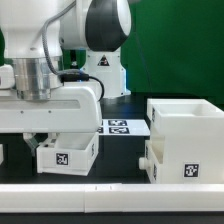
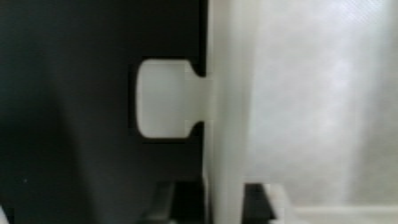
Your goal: Assemble drawer
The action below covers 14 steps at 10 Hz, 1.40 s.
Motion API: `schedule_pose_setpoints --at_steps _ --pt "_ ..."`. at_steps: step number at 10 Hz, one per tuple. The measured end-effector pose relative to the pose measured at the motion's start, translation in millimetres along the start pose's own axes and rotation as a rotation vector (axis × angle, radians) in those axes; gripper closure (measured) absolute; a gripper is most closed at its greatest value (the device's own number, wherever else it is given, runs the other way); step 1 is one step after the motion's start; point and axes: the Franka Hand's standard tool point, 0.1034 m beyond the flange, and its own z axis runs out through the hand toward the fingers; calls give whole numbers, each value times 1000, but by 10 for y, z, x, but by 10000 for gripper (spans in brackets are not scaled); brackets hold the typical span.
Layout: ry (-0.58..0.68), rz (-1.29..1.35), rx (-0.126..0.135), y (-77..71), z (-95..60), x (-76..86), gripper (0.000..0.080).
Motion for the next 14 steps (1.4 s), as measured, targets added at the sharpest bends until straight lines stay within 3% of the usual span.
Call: schedule_pose_setpoints --at_steps 1,2,3,4,5,7,10,12,13,14 --pt "-1 -31 0 0 0 -1 539" --pt "-12 -65 8 10 -66 21 406" --pt "4 -233 -1 14 -190 70 406" --pt "24 -421 -9 -30 -328 62 230" --pt "18 -541 -13 -169 -452 -12 175" --pt "23 -705 -22 -296 -578 -137 155" --pt "14 -905 -28 -257 -545 -138 150" --pt "-16 -1227 -17 -294 -467 -284 150" --pt "-25 -1334 -7 -390 -432 -335 150" --pt "-5 -1459 -30 -513 -398 -386 150"
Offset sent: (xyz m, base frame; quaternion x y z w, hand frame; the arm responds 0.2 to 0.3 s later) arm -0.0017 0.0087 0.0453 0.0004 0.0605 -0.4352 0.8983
